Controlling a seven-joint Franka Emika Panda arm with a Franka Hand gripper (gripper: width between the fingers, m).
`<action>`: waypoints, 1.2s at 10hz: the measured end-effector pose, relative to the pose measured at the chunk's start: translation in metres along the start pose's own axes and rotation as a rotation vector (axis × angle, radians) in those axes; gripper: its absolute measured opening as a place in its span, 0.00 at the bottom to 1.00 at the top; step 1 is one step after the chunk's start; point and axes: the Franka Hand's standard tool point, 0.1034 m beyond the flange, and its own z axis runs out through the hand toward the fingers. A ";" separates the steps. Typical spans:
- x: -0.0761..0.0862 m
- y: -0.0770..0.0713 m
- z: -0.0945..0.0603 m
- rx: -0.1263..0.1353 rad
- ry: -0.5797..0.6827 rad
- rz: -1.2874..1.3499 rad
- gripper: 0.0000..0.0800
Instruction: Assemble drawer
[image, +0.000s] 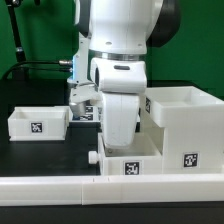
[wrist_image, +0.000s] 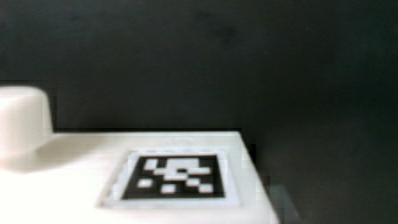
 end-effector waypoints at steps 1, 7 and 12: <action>0.000 0.000 0.000 -0.003 -0.004 -0.010 0.05; -0.003 0.000 0.000 0.000 -0.008 -0.008 0.05; -0.003 0.000 0.000 -0.003 -0.016 -0.019 0.05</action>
Offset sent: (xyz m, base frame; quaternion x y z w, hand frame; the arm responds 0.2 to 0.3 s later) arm 0.0041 0.0072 -0.0035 0.0136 -0.0218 -0.0581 0.9980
